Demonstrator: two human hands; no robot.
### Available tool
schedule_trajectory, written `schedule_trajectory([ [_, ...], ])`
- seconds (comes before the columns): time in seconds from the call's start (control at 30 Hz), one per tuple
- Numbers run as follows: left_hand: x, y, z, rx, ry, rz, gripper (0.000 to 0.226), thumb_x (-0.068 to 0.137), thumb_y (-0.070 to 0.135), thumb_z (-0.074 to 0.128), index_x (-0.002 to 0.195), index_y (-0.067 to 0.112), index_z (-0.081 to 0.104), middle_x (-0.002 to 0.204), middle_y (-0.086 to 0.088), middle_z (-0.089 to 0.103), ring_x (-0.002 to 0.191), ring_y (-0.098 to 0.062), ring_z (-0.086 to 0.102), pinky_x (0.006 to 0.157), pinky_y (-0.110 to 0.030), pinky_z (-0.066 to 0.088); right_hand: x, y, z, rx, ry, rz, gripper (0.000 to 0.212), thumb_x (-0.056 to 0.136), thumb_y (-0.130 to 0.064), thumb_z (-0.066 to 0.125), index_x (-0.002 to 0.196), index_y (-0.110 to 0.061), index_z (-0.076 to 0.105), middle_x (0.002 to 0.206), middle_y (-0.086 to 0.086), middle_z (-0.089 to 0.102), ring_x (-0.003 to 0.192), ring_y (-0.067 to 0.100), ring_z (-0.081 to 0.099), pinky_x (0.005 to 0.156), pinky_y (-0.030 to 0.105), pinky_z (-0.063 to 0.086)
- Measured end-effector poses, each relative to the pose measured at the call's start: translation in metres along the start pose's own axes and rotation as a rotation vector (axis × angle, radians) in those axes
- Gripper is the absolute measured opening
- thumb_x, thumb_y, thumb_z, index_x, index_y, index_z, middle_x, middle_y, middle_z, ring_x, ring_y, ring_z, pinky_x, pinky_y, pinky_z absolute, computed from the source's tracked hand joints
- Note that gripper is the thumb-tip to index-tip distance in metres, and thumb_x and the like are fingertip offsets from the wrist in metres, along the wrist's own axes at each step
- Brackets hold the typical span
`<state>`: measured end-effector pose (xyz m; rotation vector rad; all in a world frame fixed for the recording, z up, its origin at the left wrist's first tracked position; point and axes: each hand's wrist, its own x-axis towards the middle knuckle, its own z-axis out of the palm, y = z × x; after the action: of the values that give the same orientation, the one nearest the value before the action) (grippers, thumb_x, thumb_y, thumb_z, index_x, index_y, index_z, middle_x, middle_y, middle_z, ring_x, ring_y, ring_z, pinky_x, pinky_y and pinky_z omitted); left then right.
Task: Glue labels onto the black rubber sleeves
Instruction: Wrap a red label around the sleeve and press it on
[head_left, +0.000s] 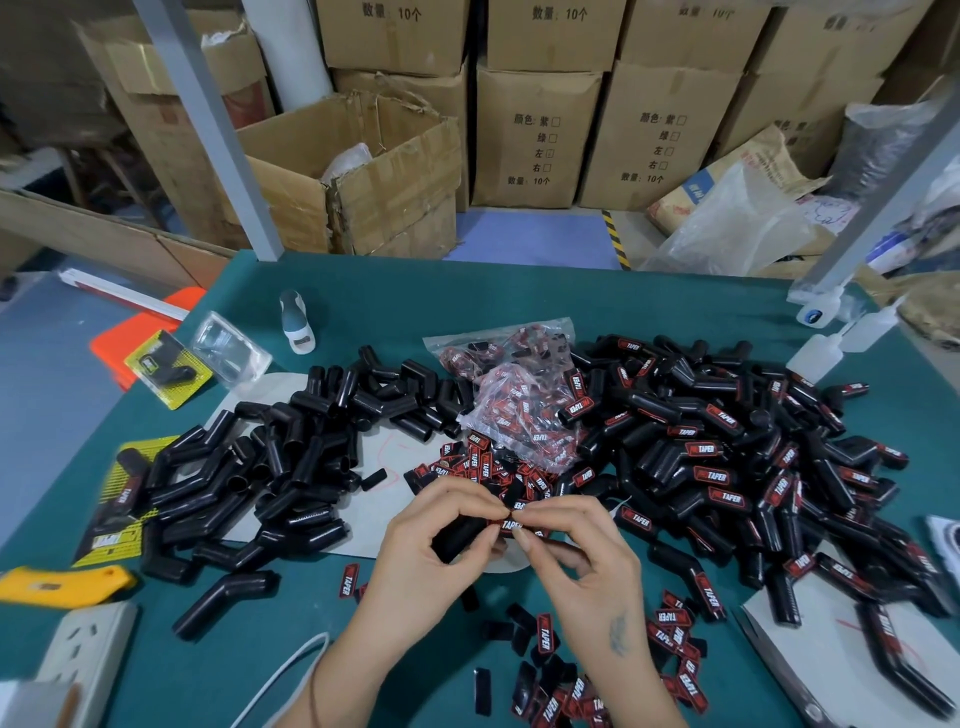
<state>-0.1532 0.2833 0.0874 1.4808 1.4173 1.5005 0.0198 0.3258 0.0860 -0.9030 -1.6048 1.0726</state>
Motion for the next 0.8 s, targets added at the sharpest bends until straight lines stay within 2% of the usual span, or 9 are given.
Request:
schedule_trajectory([
  [0.1,-0.001,-0.002,-0.001,-0.076,-0.022,-0.057,0.027,0.091,-0.01,0.068,0.102,0.013,0.079,0.112,0.002,0.066,0.102,-0.026,0.07,0.085,-0.034,0.061,0.001,-0.001,-0.001,0.025,0.001,0.046,0.016,0.094,-0.024,0.076,0.103,-0.037,0.079,0.111,-0.007,0.067,0.109,0.024,0.069,0.081,0.026,0.06],
  [0.23,-0.001,-0.002,0.005,-0.023,0.038,-0.021,0.015,0.092,0.012,0.07,0.102,0.018,0.079,0.111,0.007,0.068,0.108,-0.024,0.069,0.095,-0.03,0.055,0.001,-0.002,0.003,0.133,-0.004,0.143,0.022,0.091,-0.014,0.076,0.104,-0.031,0.078,0.113,-0.005,0.065,0.11,0.022,0.067,0.086,0.027,0.058],
  [0.3,-0.002,-0.002,0.008,-0.018,0.062,-0.014,0.015,0.092,0.02,0.068,0.103,0.022,0.078,0.112,0.007,0.068,0.11,-0.025,0.068,0.096,-0.033,0.055,0.0,-0.003,0.006,0.227,0.007,0.203,0.02,0.09,-0.013,0.08,0.105,-0.026,0.077,0.112,0.001,0.065,0.104,0.019,0.07,0.085,0.024,0.057],
  [0.37,-0.003,-0.002,0.012,-0.013,0.069,-0.011,0.016,0.093,0.02,0.068,0.104,0.027,0.078,0.113,0.006,0.067,0.111,-0.025,0.068,0.096,-0.035,0.055,-0.001,-0.006,0.008,0.329,0.017,0.281,0.02,0.087,-0.018,0.082,0.105,-0.023,0.075,0.113,0.01,0.065,0.096,0.023,0.073,0.084,0.027,0.058],
  [0.47,-0.005,-0.003,0.014,-0.008,0.073,-0.006,0.017,0.094,0.02,0.069,0.105,0.03,0.078,0.114,0.006,0.067,0.111,-0.025,0.068,0.095,-0.039,0.057,-0.001,-0.008,0.007,0.368,0.015,0.345,0.029,0.082,-0.031,0.084,0.107,-0.021,0.073,0.112,0.011,0.068,0.097,0.029,0.073,0.086,0.031,0.058],
  [0.57,-0.004,-0.004,0.013,-0.042,0.081,-0.033,0.016,0.094,0.021,0.069,0.105,0.029,0.078,0.114,0.004,0.067,0.111,-0.028,0.068,0.092,-0.049,0.059,-0.001,-0.009,0.005,0.369,-0.003,0.363,0.032,0.081,-0.037,0.082,0.109,-0.022,0.074,0.113,0.011,0.07,0.099,0.027,0.072,0.087,0.029,0.057],
  [0.7,-0.003,-0.001,0.012,-0.051,0.087,-0.034,0.016,0.094,0.022,0.069,0.104,0.029,0.079,0.114,0.003,0.067,0.11,-0.027,0.068,0.09,-0.04,0.059,0.0,-0.009,0.004,0.349,-0.011,0.343,0.027,0.085,-0.035,0.077,0.109,-0.024,0.076,0.115,0.006,0.07,0.104,0.019,0.07,0.089,0.027,0.055],
  [0.8,-0.003,-0.001,0.011,-0.061,0.093,-0.05,0.016,0.094,0.022,0.069,0.104,0.029,0.079,0.114,0.002,0.067,0.11,-0.028,0.068,0.09,-0.044,0.059,0.0,-0.008,0.003,0.34,-0.016,0.331,0.023,0.088,-0.033,0.075,0.109,-0.024,0.076,0.114,0.008,0.069,0.106,0.02,0.068,0.091,0.029,0.054],
])
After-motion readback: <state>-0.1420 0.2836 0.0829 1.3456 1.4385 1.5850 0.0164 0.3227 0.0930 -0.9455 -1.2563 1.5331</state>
